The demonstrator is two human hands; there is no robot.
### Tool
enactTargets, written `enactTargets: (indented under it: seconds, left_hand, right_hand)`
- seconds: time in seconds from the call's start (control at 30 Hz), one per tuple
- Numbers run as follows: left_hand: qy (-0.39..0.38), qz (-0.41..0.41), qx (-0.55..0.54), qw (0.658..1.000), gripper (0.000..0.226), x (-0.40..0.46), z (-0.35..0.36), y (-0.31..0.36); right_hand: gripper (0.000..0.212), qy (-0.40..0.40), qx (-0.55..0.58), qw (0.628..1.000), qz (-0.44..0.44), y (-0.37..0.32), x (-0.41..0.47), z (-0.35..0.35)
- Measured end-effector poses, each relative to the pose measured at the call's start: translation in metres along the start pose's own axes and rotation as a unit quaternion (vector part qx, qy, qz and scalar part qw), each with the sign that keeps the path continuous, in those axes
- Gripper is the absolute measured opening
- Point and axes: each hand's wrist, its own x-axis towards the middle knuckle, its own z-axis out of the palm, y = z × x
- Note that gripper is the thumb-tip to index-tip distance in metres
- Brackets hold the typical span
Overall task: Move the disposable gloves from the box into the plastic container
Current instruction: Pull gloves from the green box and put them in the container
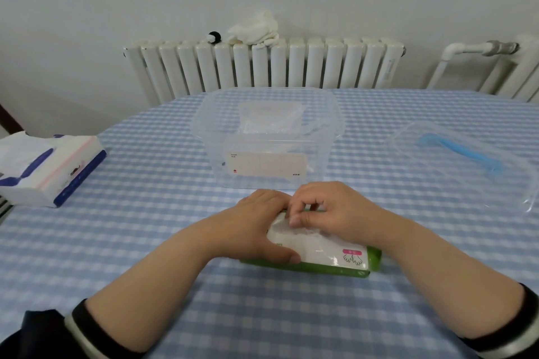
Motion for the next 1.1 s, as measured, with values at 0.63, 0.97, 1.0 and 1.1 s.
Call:
enactTargets:
  seconds: [0.63, 0.97, 1.0, 1.1]
  left_hand:
    - [0.019, -0.021, -0.02, 0.999, 0.045, -0.002, -0.015, -0.003]
    - [0.012, -0.037, 0.004, 0.999, 0.072, -0.003, -0.017, -0.007]
    - [0.013, -0.041, -0.027, 0.999, 0.075, -0.003, -0.02, -0.006]
    - [0.065, -0.012, -0.132, 0.989, 0.08, -0.007, -0.029, -0.002]
  right_hand:
    - [0.019, 0.179, 0.146, 0.973, -0.011, -0.015, -0.002, -0.005]
    - [0.026, 0.286, 0.417, 0.857, 0.103, -0.029, -0.006, -0.051]
    - [0.027, 0.272, 0.428, 0.854, 0.12, -0.029, -0.006, -0.051]
    - [0.027, 0.24, 0.443, 0.851, 0.147, -0.028, -0.005, -0.053]
